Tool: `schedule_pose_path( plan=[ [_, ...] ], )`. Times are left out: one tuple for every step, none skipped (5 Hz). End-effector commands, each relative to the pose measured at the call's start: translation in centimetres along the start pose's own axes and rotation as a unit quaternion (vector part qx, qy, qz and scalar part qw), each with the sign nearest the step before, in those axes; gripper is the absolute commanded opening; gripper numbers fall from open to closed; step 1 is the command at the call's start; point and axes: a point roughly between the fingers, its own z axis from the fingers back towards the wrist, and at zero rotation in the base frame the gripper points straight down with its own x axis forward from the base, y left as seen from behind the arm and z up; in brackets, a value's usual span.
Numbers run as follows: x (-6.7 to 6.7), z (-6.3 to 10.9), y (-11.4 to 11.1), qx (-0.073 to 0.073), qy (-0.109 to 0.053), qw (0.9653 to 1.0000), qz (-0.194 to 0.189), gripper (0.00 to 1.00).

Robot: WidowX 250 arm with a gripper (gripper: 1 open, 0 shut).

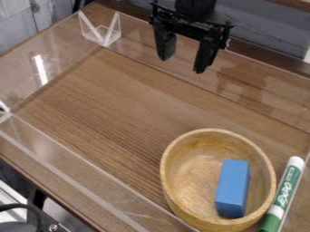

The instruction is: Remove the blue block from inside the brown bowl and put it on the table

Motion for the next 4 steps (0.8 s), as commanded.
schedule_pose_path(
  plan=[
    [-0.5,-0.6,-0.5,-0.001,0.009,1.0,0.004,1.0],
    [-1.3,-1.1,-1.4,-0.003,0.015,0.9998,0.011,1.0],
    [-2.6,-0.8,-3.0,-0.004,0.013,0.9997,0.021,1.0],
    [-3.2,-1.2,-3.7,-0.004,0.018,0.9995,0.026,1.0]
  ],
)
